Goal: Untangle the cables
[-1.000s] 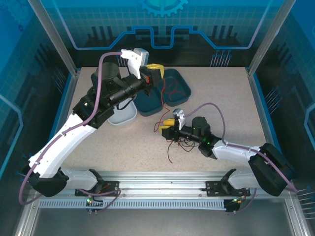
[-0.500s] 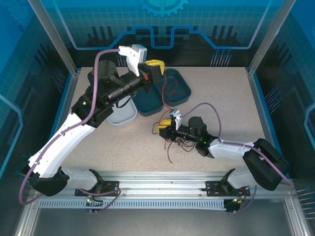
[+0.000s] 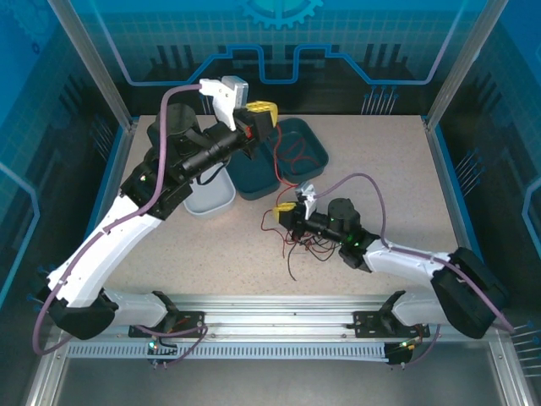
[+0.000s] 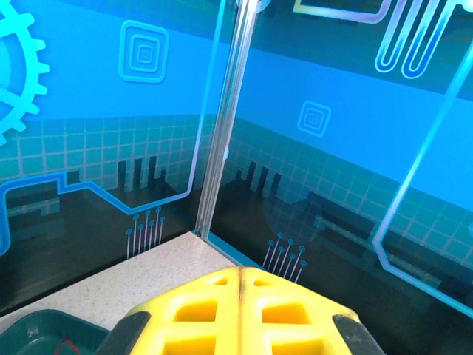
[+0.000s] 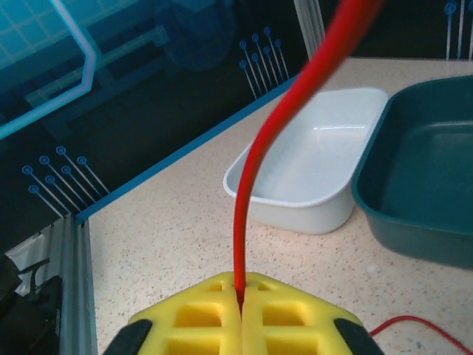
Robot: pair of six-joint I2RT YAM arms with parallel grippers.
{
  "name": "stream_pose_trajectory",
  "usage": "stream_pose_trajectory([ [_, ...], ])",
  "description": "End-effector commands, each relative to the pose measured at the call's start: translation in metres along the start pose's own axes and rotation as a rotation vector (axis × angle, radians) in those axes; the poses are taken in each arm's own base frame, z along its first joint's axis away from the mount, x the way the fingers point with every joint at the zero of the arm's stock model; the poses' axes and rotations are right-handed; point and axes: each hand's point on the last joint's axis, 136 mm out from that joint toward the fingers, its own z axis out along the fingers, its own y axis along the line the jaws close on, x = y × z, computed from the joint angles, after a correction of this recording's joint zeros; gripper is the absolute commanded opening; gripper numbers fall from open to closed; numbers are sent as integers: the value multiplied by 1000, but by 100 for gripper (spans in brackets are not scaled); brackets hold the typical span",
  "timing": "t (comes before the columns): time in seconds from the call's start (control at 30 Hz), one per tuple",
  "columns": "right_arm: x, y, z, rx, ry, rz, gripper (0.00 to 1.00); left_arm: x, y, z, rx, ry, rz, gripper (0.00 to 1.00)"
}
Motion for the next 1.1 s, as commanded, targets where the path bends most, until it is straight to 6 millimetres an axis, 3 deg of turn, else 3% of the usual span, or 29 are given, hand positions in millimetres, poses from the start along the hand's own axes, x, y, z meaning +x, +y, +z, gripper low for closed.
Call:
stream_pose_trajectory([
  [0.0,-16,3,-10,53,-9,-14,0,-8,13,-4,-41,-34,5,0],
  [0.23,-33,-21,-34,283,107,52,0,31,51,25,-113,63,-46,0],
  [0.4,-55,-51,-46,418,193,172,0,65,96,62,-204,143,-102,0],
  [0.53,-61,-79,-48,440,245,311,0,92,135,93,-306,203,-139,0],
  [0.67,-58,-100,-51,482,312,354,0,103,182,110,-399,205,-198,0],
  [0.93,-48,-114,-47,462,409,381,0,114,260,149,-526,223,-242,0],
  [1.07,-57,-120,-41,457,391,380,0,131,275,166,-527,266,-240,0],
])
